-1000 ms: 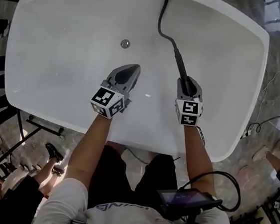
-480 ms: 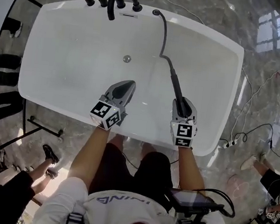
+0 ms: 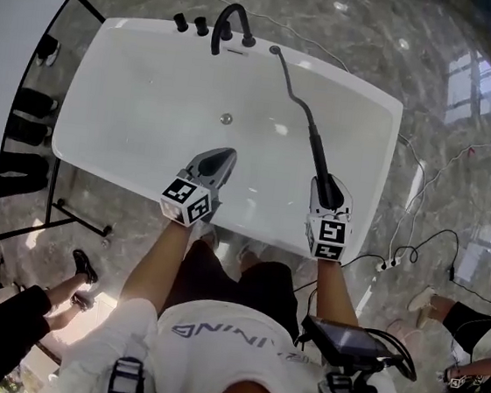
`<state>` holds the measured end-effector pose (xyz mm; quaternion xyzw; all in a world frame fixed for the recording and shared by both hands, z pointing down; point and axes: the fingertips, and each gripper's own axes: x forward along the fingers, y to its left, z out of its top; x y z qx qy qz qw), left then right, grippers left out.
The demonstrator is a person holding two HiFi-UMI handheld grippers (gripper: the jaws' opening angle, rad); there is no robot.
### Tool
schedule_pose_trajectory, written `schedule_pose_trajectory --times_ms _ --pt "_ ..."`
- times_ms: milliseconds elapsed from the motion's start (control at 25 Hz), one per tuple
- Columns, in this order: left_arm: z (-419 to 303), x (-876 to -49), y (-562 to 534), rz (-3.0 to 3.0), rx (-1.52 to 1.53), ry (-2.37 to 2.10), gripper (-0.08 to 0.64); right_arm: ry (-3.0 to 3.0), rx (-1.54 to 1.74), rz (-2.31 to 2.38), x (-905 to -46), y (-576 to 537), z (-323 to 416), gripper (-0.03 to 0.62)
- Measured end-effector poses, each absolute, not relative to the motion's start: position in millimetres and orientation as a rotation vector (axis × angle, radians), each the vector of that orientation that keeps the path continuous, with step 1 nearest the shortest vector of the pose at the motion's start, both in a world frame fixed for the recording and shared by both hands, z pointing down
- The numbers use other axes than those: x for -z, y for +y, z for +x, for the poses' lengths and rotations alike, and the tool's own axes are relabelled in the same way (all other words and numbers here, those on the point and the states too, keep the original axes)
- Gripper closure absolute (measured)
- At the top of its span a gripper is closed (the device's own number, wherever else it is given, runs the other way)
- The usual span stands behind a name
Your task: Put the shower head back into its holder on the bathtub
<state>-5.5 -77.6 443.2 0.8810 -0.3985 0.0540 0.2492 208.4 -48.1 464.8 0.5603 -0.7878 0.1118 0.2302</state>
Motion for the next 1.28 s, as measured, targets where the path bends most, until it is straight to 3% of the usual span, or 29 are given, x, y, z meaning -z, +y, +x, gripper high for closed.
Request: schedule_pose_trajectory --times_ms 400,1280 --pt "-8.2 -350.5 -74.1 2.469 -0.089 -1.185 0.537 -2.196 -0.285 1.51 -417.8 -83.2 213.2 0.456" --pt "-84.5 -353.8 -174.6 2.533 -0.063 -1.036 0.537 -2.059 -0.212 1.482 -403.6 -230.8 154.8 0.456"
